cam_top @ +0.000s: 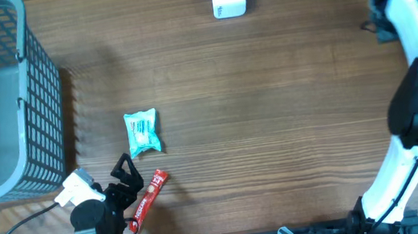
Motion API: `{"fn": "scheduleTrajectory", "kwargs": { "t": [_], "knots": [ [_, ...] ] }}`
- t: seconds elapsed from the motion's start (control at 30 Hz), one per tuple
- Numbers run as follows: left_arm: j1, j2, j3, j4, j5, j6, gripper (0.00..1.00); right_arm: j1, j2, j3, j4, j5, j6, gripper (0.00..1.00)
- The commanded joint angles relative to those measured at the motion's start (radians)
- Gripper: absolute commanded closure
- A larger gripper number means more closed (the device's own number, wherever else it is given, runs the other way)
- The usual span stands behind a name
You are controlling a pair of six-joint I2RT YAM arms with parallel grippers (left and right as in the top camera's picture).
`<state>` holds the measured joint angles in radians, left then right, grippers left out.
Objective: Scan the item barcode
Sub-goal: 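Carry the snack box right and set it by the glove pack, then reach the right gripper down and grasp the teal wipes pack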
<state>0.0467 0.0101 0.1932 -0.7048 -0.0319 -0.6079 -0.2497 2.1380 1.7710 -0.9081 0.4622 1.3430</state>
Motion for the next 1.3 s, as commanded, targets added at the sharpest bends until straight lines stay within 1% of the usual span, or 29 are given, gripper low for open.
{"fn": "scheduleTrajectory", "kwargs": {
  "t": [0.0, 0.1, 0.17, 0.23, 0.27, 0.3, 0.4, 0.47, 0.5, 0.6, 0.73, 0.87, 0.97, 1.13, 1.23, 1.27],
  "knots": [
    [-0.006, -0.001, -0.01, -0.001, -0.01, -0.006, 0.0, -0.103, 0.062, -0.012, 0.034, -0.039, -0.194, 0.83],
    [-0.006, -0.001, -0.01, -0.001, -0.01, -0.006, 0.0, -0.151, 0.087, -0.012, 0.059, -0.038, -0.29, 0.7],
    [-0.006, -0.001, -0.01, -0.001, -0.011, -0.006, 0.0, -0.172, 0.09, -0.011, 0.067, -0.043, -0.33, 0.64],
    [-0.006, -0.001, -0.01, -0.001, -0.01, -0.006, 0.0, -0.183, 0.085, -0.004, 0.071, -0.074, -0.39, 0.53],
    [-0.006, -0.001, -0.01, -0.001, -0.011, -0.006, 0.0, -0.187, 0.083, 0.006, 0.071, -0.114, -0.438, 0.44],
    [-0.006, -0.001, -0.01, -0.001, -0.011, -0.006, 0.0, -0.187, 0.077, 0.02, 0.07, -0.168, -0.497, 0.4],
    [-0.006, -0.001, -0.01, -0.001, -0.01, -0.006, 0.0, -0.18, 0.043, 0.053, 0.069, -0.393, -0.651, 0.22],
    [-0.006, -0.001, -0.01, -0.001, -0.01, -0.006, 0.0, -0.172, 0.008, 0.056, 0.066, -0.525, -0.688, 0.09],
    [-0.006, -0.001, -0.01, -0.001, -0.01, -0.006, 0.0, -0.164, -0.019, 0.056, 0.053, -0.599, -0.689, 0.07],
    [-0.006, -0.001, -0.01, -0.001, -0.011, -0.006, 0.0, -0.133, -0.073, 0.056, 0.01, -0.732, -0.687, 0.04],
    [-0.006, -0.001, -0.01, -0.001, -0.01, -0.006, 0.0, -0.051, -0.114, 0.056, -0.082, -0.86, -0.673, 0.04],
    [-0.006, -0.001, -0.01, -0.001, -0.011, -0.006, 0.0, 0.066, -0.115, 0.046, -0.156, -0.905, -0.66, 0.04],
    [-0.006, -0.001, -0.01, -0.001, -0.011, -0.006, 0.0, 0.199, -0.115, 0.01, -0.169, -0.905, -0.673, 0.04],
    [-0.006, -0.001, -0.01, -0.001, -0.011, -0.006, 0.0, 0.415, -0.115, -0.054, -0.122, -0.905, -0.723, 0.02],
    [-0.006, -0.001, -0.01, -0.001, -0.01, -0.006, 0.0, 0.559, -0.114, -0.105, -0.007, -0.905, -0.829, 0.0],
    [-0.006, -0.001, -0.01, -0.001, -0.01, -0.006, 0.0, 0.589, -0.113, -0.115, 0.018, -0.905, -0.843, 0.0]
  ]
}}
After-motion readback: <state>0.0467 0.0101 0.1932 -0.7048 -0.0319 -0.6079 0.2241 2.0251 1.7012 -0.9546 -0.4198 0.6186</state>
